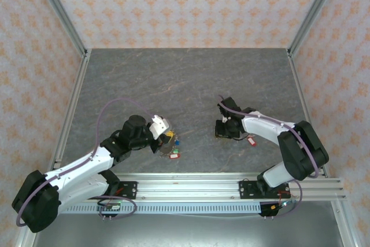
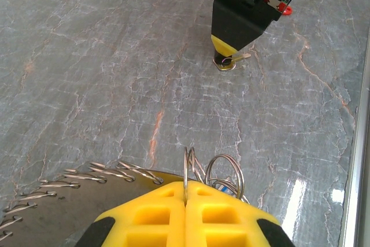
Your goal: Put the keys on the keyring
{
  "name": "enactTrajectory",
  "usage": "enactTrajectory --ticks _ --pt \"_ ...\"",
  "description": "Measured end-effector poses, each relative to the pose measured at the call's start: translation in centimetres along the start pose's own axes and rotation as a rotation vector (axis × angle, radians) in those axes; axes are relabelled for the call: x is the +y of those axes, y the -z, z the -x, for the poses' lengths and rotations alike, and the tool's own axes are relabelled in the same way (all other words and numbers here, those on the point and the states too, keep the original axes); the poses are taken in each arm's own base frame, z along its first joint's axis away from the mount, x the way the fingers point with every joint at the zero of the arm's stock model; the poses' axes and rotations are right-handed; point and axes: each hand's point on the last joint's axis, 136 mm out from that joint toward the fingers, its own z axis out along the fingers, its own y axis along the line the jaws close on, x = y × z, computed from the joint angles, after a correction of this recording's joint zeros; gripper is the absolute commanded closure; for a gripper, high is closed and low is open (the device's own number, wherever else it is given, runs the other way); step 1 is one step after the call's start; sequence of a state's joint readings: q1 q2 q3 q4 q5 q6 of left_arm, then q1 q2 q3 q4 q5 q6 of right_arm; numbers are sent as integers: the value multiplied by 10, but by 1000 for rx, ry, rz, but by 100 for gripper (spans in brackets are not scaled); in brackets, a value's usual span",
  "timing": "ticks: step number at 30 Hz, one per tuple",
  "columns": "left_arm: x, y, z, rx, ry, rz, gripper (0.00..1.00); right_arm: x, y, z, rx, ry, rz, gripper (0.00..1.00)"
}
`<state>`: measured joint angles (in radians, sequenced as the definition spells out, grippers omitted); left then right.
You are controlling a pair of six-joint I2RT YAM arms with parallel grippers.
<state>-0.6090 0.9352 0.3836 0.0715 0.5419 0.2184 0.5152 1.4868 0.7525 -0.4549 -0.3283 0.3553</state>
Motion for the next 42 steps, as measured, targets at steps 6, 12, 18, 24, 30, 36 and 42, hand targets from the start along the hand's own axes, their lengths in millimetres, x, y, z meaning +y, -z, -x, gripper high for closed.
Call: enactTrajectory --ticks 6,12,18,24,30,36,42 --pt "0 0 0 0 0 0 100 2 0 -2 9 0 11 83" --pt "0 1 1 -6 -2 1 100 6 -1 -3 12 -2 25 91" --pt "0 1 2 -8 -3 1 100 8 0 -1 3 1 32 94" --pt "0 1 2 -8 -3 1 100 12 0 1 -3 -6 51 86" --pt "0 1 2 -7 -2 1 100 13 0 1 -4 -17 55 76" --pt "0 1 2 -7 -2 1 100 9 0 2 -9 -19 35 78" --pt "0 0 -1 2 1 0 100 16 -6 0 19 -7 44 83"
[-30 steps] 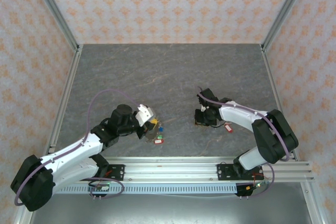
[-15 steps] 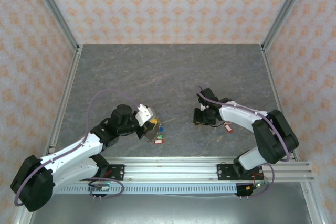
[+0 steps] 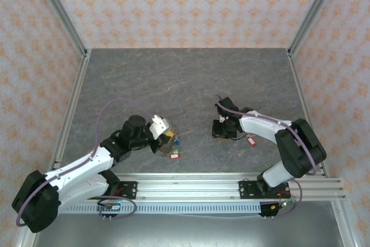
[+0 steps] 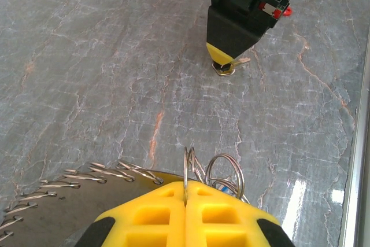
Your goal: Put the keys on the keyring
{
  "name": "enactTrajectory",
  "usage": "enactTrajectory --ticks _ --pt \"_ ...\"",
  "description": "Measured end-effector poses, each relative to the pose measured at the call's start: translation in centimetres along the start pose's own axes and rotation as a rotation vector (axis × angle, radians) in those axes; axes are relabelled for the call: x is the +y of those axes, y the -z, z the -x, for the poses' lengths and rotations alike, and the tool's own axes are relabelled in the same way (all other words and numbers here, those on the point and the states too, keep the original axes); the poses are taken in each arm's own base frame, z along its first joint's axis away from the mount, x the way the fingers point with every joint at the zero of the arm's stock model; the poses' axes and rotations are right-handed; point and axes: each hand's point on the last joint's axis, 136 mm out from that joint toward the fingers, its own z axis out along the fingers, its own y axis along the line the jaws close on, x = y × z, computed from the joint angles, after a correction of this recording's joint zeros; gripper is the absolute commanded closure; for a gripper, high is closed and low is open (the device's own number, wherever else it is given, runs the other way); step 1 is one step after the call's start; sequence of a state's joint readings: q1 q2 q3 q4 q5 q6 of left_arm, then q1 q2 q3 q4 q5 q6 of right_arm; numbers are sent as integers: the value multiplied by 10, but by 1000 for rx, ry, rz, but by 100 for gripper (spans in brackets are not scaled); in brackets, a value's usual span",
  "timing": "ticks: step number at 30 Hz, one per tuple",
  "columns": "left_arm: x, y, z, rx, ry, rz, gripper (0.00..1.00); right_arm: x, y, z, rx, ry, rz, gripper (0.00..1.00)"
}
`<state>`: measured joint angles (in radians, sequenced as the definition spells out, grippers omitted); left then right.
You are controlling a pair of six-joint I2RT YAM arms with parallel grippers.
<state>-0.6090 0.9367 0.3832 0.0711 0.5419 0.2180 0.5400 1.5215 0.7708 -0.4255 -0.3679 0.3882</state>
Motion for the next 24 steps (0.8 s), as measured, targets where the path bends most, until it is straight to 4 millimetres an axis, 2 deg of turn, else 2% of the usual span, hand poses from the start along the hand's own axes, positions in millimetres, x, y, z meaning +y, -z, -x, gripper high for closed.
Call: enactTrajectory --ticks 6,10,20,24 --pt "0 0 -1 3 1 0 100 4 -1 -1 7 25 -11 92" --pt "0 0 -1 3 1 0 100 3 1 -3 9 40 -38 94" --pt "0 -3 -4 16 6 -2 100 7 3 -2 -1 67 -57 93" --pt "0 -3 -5 20 8 -3 100 8 3 -2 0 67 -56 88"
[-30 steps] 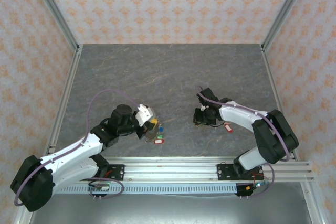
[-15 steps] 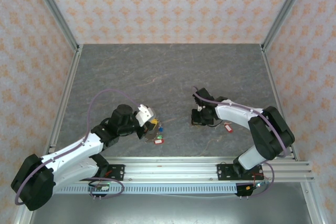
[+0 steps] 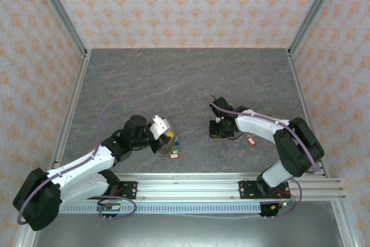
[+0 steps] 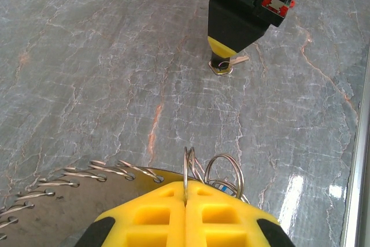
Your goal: Put the keys on the keyring
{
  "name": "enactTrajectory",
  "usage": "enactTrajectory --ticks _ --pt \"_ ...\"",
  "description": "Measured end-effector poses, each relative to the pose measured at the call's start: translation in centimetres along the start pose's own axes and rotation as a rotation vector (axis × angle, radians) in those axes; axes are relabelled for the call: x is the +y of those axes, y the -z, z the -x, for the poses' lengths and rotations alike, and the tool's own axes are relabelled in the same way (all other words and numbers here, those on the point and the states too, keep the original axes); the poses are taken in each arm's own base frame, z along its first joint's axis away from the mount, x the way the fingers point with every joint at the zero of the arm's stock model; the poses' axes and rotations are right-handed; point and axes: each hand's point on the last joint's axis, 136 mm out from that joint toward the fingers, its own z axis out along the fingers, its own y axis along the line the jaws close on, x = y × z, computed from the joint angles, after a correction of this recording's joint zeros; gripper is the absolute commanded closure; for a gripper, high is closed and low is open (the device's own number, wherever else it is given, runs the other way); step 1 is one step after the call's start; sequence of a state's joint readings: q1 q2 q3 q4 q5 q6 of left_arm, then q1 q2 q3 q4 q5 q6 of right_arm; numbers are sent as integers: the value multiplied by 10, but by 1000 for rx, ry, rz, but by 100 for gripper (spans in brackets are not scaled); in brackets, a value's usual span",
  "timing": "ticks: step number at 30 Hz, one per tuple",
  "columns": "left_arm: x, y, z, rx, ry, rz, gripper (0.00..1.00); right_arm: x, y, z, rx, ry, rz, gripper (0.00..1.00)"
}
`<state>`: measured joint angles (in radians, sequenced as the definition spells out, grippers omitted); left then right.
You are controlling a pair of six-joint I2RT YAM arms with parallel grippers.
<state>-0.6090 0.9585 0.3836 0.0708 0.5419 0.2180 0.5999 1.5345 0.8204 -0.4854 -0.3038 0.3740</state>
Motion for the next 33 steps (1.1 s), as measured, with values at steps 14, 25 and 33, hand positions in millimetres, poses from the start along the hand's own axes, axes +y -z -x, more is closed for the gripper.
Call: enactTrajectory --ticks 14,25,33 --pt "0 0 0 0 0 0 100 5 -7 2 19 -13 6 79" --pt "0 0 1 -2 -1 1 100 21 -7 4 -16 93 -81 98" --pt "1 1 1 -4 -2 5 100 31 -2 6 -45 145 -98 98"
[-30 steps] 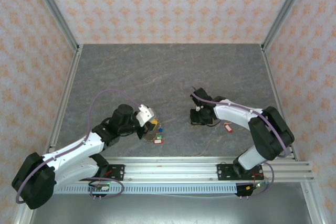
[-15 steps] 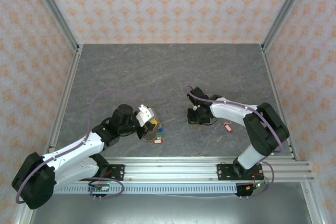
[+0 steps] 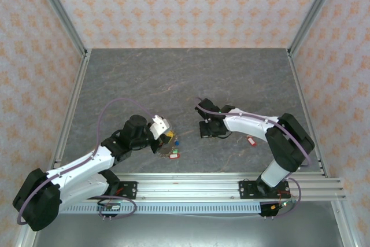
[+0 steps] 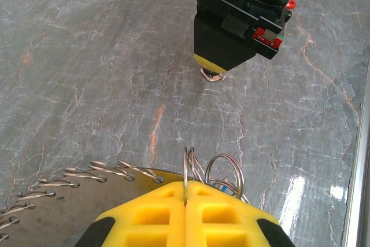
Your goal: Put the keys on the keyring
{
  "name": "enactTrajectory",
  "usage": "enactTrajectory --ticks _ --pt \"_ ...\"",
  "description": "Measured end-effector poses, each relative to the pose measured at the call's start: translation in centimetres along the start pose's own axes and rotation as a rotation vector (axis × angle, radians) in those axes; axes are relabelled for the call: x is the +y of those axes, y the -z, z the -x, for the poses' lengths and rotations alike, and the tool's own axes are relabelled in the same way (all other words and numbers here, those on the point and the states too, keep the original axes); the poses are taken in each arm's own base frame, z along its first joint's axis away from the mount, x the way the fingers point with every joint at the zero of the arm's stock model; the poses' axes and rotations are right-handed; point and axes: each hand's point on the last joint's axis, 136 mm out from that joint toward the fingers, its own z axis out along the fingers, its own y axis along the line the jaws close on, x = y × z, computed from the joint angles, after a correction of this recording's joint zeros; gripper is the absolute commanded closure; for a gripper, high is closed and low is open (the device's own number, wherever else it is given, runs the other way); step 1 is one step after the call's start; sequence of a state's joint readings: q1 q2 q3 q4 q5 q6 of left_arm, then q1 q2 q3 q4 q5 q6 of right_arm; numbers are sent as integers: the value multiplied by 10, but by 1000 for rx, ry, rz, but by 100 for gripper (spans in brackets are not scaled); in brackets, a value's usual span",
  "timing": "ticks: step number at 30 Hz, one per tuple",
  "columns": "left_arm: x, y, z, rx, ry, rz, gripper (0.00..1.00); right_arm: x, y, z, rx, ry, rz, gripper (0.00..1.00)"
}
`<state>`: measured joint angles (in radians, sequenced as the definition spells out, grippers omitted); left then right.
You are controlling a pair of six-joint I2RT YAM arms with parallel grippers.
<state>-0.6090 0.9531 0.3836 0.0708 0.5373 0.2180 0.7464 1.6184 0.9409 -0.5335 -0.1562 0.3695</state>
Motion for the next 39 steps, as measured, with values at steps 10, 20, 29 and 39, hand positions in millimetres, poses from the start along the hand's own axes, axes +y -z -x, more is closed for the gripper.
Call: enactTrajectory --ticks 10,20,29,39 --pt "1 1 2 -7 -3 9 100 0 0 3 -14 -13 -1 73" --pt "3 2 3 -10 -4 24 100 -8 -13 0 7 -27 -56 85" --pt "3 4 4 -19 -8 26 100 -9 -10 3 -12 -21 -60 97" --pt "3 4 4 -18 -7 25 100 -12 8 10 -73 -12 -59 95"
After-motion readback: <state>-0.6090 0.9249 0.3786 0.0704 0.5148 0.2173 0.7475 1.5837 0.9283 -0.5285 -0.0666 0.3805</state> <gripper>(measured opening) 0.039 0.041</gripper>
